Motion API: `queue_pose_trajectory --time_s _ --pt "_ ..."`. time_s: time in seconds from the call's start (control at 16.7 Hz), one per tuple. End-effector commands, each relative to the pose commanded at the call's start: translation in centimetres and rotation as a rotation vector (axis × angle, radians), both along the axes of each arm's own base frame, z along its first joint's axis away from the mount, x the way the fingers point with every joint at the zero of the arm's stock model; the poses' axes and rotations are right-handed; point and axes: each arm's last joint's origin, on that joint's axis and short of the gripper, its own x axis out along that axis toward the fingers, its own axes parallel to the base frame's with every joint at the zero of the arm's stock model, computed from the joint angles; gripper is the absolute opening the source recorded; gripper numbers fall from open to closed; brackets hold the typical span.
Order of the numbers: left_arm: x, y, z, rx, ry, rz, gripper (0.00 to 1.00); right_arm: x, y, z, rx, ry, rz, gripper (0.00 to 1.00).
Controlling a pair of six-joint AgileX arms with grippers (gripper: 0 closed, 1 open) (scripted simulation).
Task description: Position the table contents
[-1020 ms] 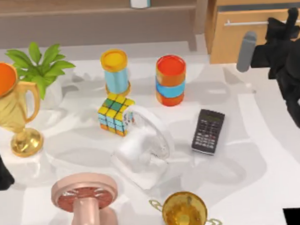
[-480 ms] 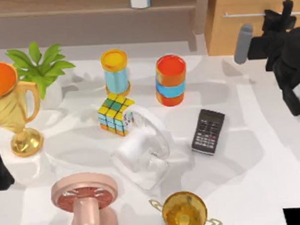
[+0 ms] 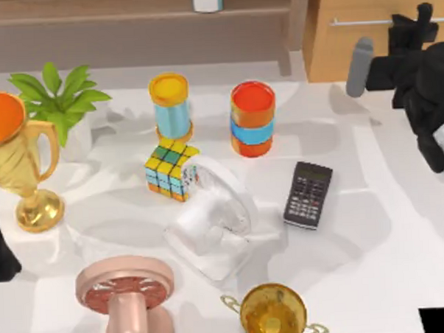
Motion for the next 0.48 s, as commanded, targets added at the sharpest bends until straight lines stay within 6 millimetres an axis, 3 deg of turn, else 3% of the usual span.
queue_pose_trajectory --time_s 0.3,0.48 --pt "0.0 0.0 0.0 0.0 0.0 0.0 1.0 0.0 0.0 0.0 0.0 0.0 0.0 0.98" --pt "0.0 0.0 0.0 0.0 0.0 0.0 1.0 0.0 0.0 0.0 0.0 0.0 0.0 1.0"
